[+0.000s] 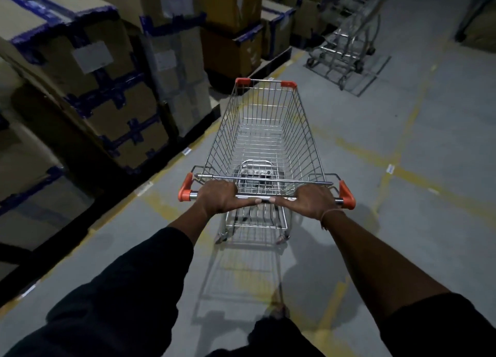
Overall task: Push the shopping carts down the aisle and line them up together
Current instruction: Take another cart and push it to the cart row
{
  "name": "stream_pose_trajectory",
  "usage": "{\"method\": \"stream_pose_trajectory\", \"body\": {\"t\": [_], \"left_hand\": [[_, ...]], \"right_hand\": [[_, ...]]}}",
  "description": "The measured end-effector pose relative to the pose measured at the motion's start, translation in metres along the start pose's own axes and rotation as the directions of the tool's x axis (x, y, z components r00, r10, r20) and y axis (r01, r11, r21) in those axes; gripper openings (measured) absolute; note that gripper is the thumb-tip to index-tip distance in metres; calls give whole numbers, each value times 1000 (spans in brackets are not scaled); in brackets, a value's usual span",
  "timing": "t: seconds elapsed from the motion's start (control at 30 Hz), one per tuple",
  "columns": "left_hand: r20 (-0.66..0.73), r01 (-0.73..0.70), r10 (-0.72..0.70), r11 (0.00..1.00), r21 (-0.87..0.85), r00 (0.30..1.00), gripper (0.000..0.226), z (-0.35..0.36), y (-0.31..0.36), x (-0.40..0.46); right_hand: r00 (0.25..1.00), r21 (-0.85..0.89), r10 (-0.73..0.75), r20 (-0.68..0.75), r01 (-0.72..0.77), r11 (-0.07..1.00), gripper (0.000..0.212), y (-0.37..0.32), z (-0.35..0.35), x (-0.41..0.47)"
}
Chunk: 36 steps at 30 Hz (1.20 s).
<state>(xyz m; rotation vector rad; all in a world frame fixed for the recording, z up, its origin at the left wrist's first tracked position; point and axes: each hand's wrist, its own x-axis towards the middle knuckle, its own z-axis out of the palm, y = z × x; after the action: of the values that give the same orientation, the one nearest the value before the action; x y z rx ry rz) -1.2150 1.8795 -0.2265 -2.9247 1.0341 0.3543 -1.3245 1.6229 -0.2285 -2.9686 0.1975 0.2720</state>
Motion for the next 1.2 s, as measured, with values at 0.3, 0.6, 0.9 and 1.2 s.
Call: {"method": "stream_pose_trajectory", "body": {"t": [0.3, 0.6, 0.9, 1.2], "left_hand": [[-42, -105, 104, 994, -12, 994, 89, -23, 50, 117], [-77, -203, 204, 979, 19, 976, 98, -37, 105, 224], [-84, -281, 283, 959, 38, 955, 96, -61, 139, 357], [-51, -339, 341, 940, 39, 939, 89, -95, 173, 505]], "right_hand": [[991, 12, 130, -3, -130, 991, 96, 89, -23, 37], [977, -10, 206, -51, -207, 978, 110, 185, -36, 79], [964, -25, 248, -98, -252, 967, 110, 274, -64, 158], [949, -54, 310, -50, -313, 948, 92, 368, -106, 256]]}}
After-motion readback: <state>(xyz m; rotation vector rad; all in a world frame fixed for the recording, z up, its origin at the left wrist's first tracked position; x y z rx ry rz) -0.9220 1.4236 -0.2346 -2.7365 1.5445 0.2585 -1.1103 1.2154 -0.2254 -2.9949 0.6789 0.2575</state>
